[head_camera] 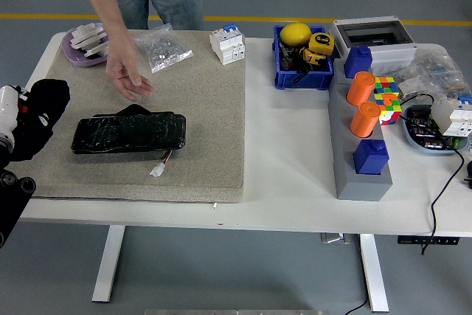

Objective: Pick the rag up,wipe the panel,place it on the desk

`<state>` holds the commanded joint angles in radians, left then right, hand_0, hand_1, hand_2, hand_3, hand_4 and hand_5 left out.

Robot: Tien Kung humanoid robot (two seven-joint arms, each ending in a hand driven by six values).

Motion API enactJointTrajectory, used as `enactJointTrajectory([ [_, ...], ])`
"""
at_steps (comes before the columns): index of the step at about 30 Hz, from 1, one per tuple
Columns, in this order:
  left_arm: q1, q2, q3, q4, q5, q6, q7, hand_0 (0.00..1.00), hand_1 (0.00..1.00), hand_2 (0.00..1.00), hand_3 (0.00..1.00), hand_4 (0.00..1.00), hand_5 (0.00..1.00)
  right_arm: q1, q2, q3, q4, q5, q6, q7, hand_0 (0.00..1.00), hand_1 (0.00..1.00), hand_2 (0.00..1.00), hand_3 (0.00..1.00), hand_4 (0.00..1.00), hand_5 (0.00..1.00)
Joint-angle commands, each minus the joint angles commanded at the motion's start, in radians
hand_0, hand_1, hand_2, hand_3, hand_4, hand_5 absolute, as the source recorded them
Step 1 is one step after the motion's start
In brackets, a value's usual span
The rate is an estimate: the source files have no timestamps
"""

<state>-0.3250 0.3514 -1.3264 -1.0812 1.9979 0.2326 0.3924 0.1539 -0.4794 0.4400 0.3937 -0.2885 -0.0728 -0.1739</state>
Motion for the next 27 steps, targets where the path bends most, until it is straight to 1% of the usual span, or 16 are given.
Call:
enactJointTrajectory([
  [1, -0.003, 0.0, 0.0, 0.011, -0.009, 0.003, -0.01, 0.242, 0.177, 0.565, 0.576, 0.565, 0.002, 0.001, 0.0, 0.0, 0.0, 0.0, 0.0, 0.0, 0.736, 0.532, 0.653, 0.623, 0.998, 0.609],
  [2, -0.007, 0.002, 0.002, 0.028, -0.028, 0.014, -0.031, 0.242, 0.177, 0.565, 0.576, 0.565, 0.002, 0.001, 0.001, 0.002, 0.001, -0.001, 0.0, 0.001, 0.736, 0.532, 0.653, 0.623, 0.998, 0.609],
  [3, -0.011, 0.003, 0.005, 0.048, -0.049, 0.02, -0.056, 0.308, 0.372, 0.567, 0.574, 0.635, 0.007, 0.002, 0.003, 0.001, 0.001, 0.0, 0.0, 0.001, 0.736, 0.531, 0.653, 0.622, 0.998, 0.609],
  [4, -0.014, 0.005, 0.01, 0.062, -0.063, 0.022, -0.074, 0.308, 0.372, 0.567, 0.574, 0.635, 0.007, 0.003, 0.003, 0.0, 0.0, 0.0, 0.0, 0.001, 0.736, 0.531, 0.653, 0.622, 0.998, 0.609],
  [5, -0.015, 0.006, 0.011, 0.067, -0.068, 0.023, -0.081, 0.308, 0.372, 0.567, 0.574, 0.635, 0.007, 0.003, 0.004, 0.0, 0.0, 0.0, 0.0, 0.001, 0.736, 0.531, 0.653, 0.622, 0.998, 0.609],
  [6, -0.02, 0.007, 0.018, 0.088, -0.083, 0.025, -0.103, 0.308, 0.372, 0.567, 0.574, 0.635, 0.007, 0.004, 0.004, 0.001, 0.001, 0.0, 0.0, 0.001, 0.736, 0.531, 0.653, 0.622, 0.998, 0.609],
  [7, -0.022, 0.007, 0.02, 0.098, -0.088, 0.02, -0.108, 0.308, 0.372, 0.567, 0.574, 0.635, 0.007, 0.004, 0.005, 0.0, 0.001, 0.0, 0.0, 0.002, 0.736, 0.531, 0.653, 0.622, 0.998, 0.609],
  [8, -0.022, 0.007, 0.021, 0.103, -0.09, 0.016, -0.111, 0.308, 0.372, 0.567, 0.574, 0.635, 0.007, 0.004, 0.005, 0.001, 0.001, 0.0, -0.001, 0.002, 0.736, 0.531, 0.653, 0.622, 0.998, 0.609],
  [9, -0.023, 0.007, 0.022, 0.107, -0.092, 0.013, -0.113, 0.41, 0.515, 0.578, 0.567, 0.657, 0.005, 0.004, 0.005, 0.002, 0.001, 0.0, -0.001, 0.002, 0.736, 0.532, 0.653, 0.622, 0.998, 0.609],
  [14, -0.021, 0.007, 0.023, 0.116, -0.091, -0.041, -0.104, 0.41, 0.515, 0.578, 0.567, 0.657, 0.005, 0.005, 0.006, 0.003, 0.001, -0.001, -0.001, 0.002, 0.736, 0.532, 0.653, 0.622, 0.998, 0.609],
  [15, -0.02, 0.008, 0.023, 0.115, -0.09, -0.052, -0.102, 0.579, 0.709, 0.691, 0.601, 0.819, 0.082, 0.005, 0.007, 0.002, 0.001, -0.001, -0.001, 0.002, 0.736, 0.532, 0.653, 0.622, 0.998, 0.609],
  [17, -0.018, 0.008, 0.021, 0.111, -0.093, -0.072, -0.1, 0.579, 0.709, 0.691, 0.601, 0.819, 0.082, 0.005, 0.007, 0.003, 0.001, -0.001, -0.001, 0.002, 0.736, 0.532, 0.653, 0.622, 0.998, 0.609],
  [20, -0.017, 0.008, 0.018, 0.107, -0.089, -0.079, -0.103, 0.579, 0.709, 0.691, 0.601, 0.819, 0.082, 0.005, 0.007, 0.003, 0.0, -0.001, -0.001, 0.002, 0.736, 0.532, 0.653, 0.622, 0.998, 0.609],
  [21, -0.017, 0.008, 0.016, 0.106, -0.087, -0.08, -0.104, 0.663, 0.78, 0.79, 0.738, 0.917, 0.159, 0.005, 0.007, 0.002, 0.0, -0.001, -0.001, 0.001, 0.737, 0.53, 0.653, 0.621, 0.998, 0.609],
  [26, -0.018, 0.009, 0.011, 0.099, -0.078, -0.086, -0.101, 0.663, 0.78, 0.79, 0.738, 0.917, 0.159, 0.005, 0.005, 0.001, 0.001, 0.001, 0.0, 0.002, 0.737, 0.53, 0.653, 0.621, 0.998, 0.609],
  [27, -0.017, 0.01, 0.01, 0.097, -0.075, -0.087, -0.1, 0.703, 0.807, 0.814, 0.784, 0.978, 0.191, 0.005, 0.005, 0.002, 0.001, 0.0, 0.0, 0.002, 0.736, 0.532, 0.653, 0.621, 0.998, 0.608],
])
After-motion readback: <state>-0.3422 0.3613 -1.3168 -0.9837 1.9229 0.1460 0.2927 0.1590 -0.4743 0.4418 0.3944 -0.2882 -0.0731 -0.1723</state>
